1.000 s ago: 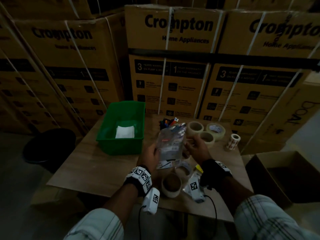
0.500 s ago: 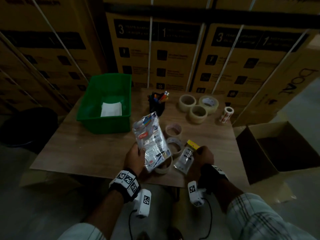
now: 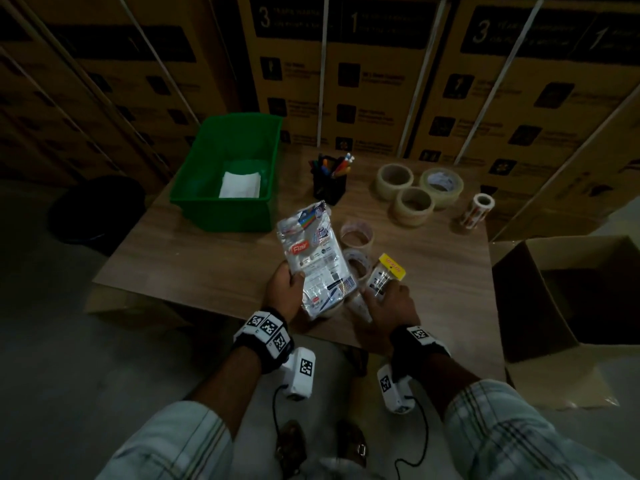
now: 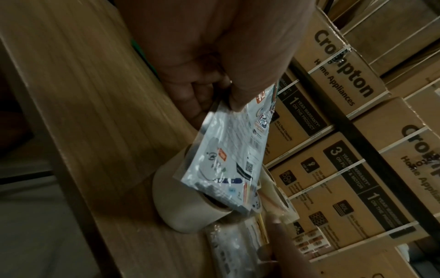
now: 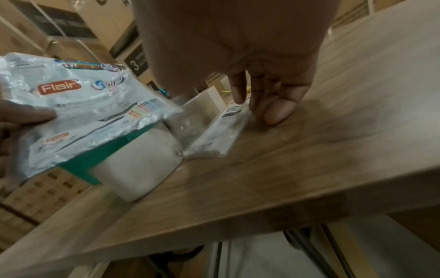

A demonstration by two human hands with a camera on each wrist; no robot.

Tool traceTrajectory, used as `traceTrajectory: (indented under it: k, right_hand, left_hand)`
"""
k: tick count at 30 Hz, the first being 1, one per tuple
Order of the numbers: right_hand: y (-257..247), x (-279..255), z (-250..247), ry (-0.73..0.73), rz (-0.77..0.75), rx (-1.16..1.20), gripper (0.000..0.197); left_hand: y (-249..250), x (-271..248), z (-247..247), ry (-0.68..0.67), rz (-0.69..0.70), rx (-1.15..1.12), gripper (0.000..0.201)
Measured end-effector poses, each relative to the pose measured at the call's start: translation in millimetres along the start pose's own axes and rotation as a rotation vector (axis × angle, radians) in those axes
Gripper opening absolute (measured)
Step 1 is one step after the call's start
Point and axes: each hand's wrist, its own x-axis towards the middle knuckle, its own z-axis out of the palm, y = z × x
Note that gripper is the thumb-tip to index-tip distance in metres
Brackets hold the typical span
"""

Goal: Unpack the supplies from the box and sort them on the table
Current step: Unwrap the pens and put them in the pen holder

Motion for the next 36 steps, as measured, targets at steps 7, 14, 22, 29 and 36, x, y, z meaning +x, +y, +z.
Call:
traceTrajectory:
  k: [7, 14, 22, 29, 36]
  right_hand:
    - [9.3, -10.1, -4.6, -0.091, -0.214, -0.161, 0.065]
    - [10.9, -0.1, -15.2, 0.034, -0.035, 0.135, 0.045]
    - [5.7, 21.3, -12.1, 0.028, 0.002, -0.217, 0.053]
    - [10.2, 33.5, -22.7, 0.030, 0.179, 0.363, 0.084]
    - [-2.0, 32.8, -47.1, 0.190, 0.125, 0.532, 0.062]
  left_hand:
    - [-2.2, -5.3, 2.3, 0.069, -0.031, -0.016, 0.025]
    - [-2.1, -15.2, 10.3, 0.101, -0.039, -0.001, 0.024]
    - [-6.4, -24.7, 12.6, 0.094, -0.052, -0.024, 0.021]
    - [-8.3, -20.7, 10.9, 0.043, -0.090, 0.025, 0.020]
    - [-8.8, -7.5, 0.7, 0.021, -0.092, -0.040, 0.016]
